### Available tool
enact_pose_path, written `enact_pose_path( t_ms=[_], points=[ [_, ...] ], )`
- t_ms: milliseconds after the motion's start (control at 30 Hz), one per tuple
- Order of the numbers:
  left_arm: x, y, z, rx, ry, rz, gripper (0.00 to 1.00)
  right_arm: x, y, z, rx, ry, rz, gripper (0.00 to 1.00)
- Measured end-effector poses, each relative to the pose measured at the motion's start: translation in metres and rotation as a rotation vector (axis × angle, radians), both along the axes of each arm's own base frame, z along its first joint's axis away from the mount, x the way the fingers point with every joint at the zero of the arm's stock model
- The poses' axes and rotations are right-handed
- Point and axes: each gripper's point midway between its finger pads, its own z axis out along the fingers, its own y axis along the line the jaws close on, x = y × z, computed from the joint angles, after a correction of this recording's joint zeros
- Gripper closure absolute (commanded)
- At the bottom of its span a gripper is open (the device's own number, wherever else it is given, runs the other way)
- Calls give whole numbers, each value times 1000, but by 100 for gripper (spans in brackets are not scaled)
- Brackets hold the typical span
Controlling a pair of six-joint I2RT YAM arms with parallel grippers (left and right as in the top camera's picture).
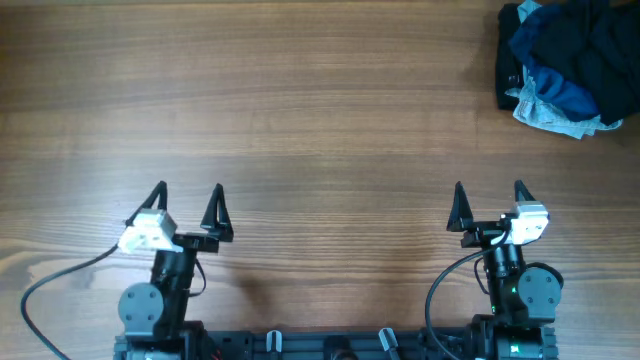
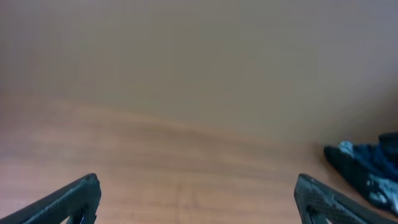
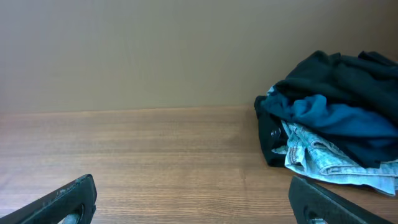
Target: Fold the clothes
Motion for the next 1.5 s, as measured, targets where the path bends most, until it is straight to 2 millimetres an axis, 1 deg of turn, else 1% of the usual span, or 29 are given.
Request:
enact_pose_path(
  t_ms=[100,167,200,267,300,1500],
  points=[
    [3,0,-17,0,33,2,0,0,0,0,0,0,0,0],
    [3,0,-21,0,48,2,0,0,0,0,0,0,0,0],
    [4,1,-27,0,71,5,0,0,0,0,0,0,0,0],
    [4,2,-46,1,146,12,0,0,0,0,0,0,0,0],
    [4,2,-50,1,163,13,0,0,0,0,0,0,0,0],
    [4,2,-50,1,164,14,0,0,0,0,0,0,0,0]
  ],
)
